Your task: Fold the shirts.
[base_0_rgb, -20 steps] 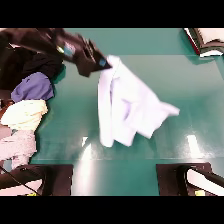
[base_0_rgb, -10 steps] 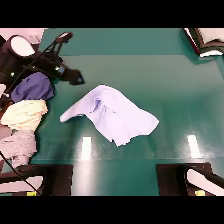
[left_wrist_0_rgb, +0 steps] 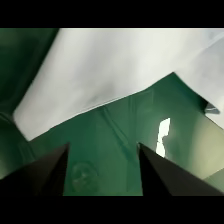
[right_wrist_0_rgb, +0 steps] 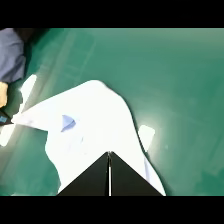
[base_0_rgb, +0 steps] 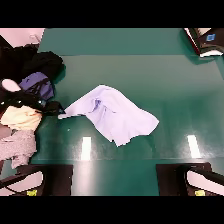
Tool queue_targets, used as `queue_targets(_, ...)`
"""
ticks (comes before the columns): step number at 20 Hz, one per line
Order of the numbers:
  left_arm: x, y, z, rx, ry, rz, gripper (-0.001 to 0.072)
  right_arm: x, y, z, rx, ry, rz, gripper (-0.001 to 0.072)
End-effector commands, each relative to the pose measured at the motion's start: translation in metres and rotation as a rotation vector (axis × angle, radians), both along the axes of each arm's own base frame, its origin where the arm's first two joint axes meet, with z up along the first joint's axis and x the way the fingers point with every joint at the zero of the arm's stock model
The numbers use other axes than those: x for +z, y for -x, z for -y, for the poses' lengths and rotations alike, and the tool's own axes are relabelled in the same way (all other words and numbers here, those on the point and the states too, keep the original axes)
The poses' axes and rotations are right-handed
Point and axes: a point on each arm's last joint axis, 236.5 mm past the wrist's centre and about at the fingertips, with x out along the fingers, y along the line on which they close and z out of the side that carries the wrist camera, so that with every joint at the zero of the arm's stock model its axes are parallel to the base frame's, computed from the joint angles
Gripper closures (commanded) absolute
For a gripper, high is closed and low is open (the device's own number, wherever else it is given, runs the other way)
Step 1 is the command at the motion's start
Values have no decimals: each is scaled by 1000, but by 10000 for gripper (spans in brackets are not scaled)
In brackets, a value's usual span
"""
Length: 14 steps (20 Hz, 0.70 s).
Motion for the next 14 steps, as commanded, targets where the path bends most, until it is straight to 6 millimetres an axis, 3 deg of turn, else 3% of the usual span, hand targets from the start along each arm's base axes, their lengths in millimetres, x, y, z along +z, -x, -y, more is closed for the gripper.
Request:
queue_targets(1, -18, 2, -32, 139, 1, 4, 201, -11, -1, -12, 42, 1, -36, 693)
queue_targets(4, -31, -3, -37, 166, 8, -2, 202, -11, 0, -16, 52, 2, -36, 693)
queue_targets(7, -39, -15, -23, 217, 102, -19, 203, -11, 0, -16, 52, 2, -37, 693)
queue_targets(13, -49, -14, -1, 180, 140, -51, 214, -12, 1, -16, 55, 4, -42, 693)
queue_targets(14, -48, -15, 3, 175, 146, -50, 374, -14, 3, -16, 61, 10, -54, 693)
